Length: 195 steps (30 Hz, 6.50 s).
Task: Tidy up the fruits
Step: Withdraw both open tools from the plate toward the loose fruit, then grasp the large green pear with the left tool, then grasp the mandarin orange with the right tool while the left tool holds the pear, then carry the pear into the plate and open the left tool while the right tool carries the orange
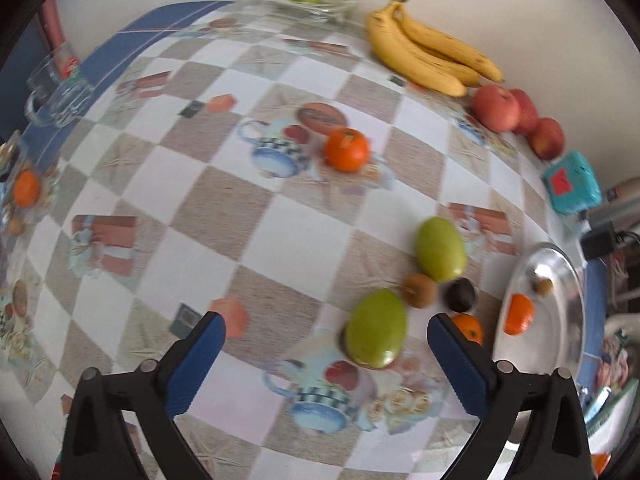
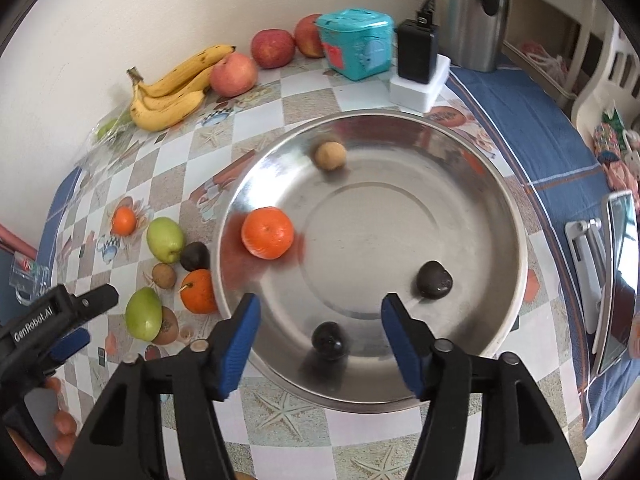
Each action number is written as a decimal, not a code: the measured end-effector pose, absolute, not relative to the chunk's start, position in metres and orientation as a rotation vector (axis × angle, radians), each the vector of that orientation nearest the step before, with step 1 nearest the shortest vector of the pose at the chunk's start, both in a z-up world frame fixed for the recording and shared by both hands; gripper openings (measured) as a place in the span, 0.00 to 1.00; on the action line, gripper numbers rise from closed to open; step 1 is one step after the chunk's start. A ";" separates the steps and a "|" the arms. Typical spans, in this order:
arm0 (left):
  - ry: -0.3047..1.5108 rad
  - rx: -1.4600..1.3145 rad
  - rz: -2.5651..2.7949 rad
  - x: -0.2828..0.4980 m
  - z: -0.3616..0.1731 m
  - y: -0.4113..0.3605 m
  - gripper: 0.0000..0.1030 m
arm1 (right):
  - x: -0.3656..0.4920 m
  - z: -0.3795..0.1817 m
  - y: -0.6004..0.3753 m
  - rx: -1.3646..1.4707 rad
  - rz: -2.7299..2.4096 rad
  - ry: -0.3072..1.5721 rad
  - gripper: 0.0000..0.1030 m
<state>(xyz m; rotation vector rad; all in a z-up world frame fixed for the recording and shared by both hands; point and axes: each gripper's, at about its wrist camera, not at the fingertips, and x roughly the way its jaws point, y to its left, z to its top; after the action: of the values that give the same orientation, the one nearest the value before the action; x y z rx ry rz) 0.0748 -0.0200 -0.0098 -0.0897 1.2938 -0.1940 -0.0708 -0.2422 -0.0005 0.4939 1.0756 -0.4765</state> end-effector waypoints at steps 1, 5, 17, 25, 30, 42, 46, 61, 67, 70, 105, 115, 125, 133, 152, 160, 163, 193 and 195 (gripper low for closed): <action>1.294 -0.091 -0.185 0.076 -0.010 -0.017 1.00 | -0.070 0.000 -0.240 0.488 -0.472 1.075 0.69; 1.281 -0.091 -0.170 0.078 -0.009 -0.011 1.00 | -0.066 0.001 -0.234 0.468 -0.455 1.067 0.78; 1.238 -0.089 -0.162 0.081 -0.006 -0.003 1.00 | -0.046 0.004 -0.205 0.403 -0.392 1.018 0.91; 1.234 -0.096 -0.169 0.084 -0.010 0.001 1.00 | -0.030 -0.007 -0.183 0.372 -0.339 1.062 0.91; 1.285 -0.126 -0.240 0.083 -0.020 -0.007 1.00 | -0.027 -0.013 -0.178 0.346 -0.337 1.107 0.91; 1.351 -0.092 -0.343 0.075 -0.039 -0.036 0.94 | -0.036 -0.017 -0.194 0.337 -0.414 1.147 0.91; 1.347 -0.058 -0.358 0.075 -0.042 -0.043 0.88 | -0.037 -0.017 -0.195 0.339 -0.418 1.148 0.91; 1.357 -0.008 -0.405 0.074 -0.048 -0.060 0.49 | -0.036 -0.020 -0.195 0.329 -0.417 1.162 0.91; 1.359 -0.019 -0.421 0.072 -0.048 -0.062 0.41 | -0.037 -0.021 -0.195 0.326 -0.419 1.167 0.91; 1.368 -0.041 -0.417 0.074 -0.048 -0.059 0.41 | -0.037 -0.021 -0.195 0.325 -0.421 1.168 0.91; 1.374 -0.221 -0.343 0.090 -0.036 -0.014 0.41 | -0.001 -0.013 -0.155 0.199 -0.212 1.035 0.44; 1.376 -0.222 -0.342 0.090 -0.037 -0.014 0.41 | 0.009 -0.026 -0.147 0.097 -0.238 1.096 0.42; 1.378 -0.227 -0.336 0.090 -0.037 -0.013 0.41 | 0.016 -0.040 -0.129 -0.087 -0.276 1.154 0.39; 1.380 -0.234 -0.325 0.090 -0.038 -0.011 0.41 | 0.016 -0.046 -0.121 -0.176 -0.298 1.164 0.36; 1.329 -0.273 -0.318 0.092 -0.019 -0.002 0.41 | 0.006 -0.005 -0.141 0.207 -0.174 1.033 0.35; 1.279 -0.230 -0.347 0.088 -0.003 -0.013 0.41 | -0.005 0.019 -0.164 0.275 -0.215 0.958 0.35; 1.275 -0.209 -0.363 0.085 -0.001 -0.021 0.41 | -0.012 0.018 -0.185 0.302 -0.279 0.963 0.35; 1.191 0.127 -0.767 -0.001 -0.007 -0.153 0.41 | -0.078 -0.003 -0.295 0.529 -0.593 0.981 0.36; 1.193 0.124 -0.775 -0.003 -0.008 -0.156 0.41 | -0.076 -0.007 -0.292 0.524 -0.581 0.999 0.36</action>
<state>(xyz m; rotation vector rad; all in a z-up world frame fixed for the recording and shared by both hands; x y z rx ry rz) -0.0029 -0.1556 -0.0082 0.1242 1.1933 -0.7748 -0.0756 -0.2922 -0.0070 0.5236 0.9986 -0.5813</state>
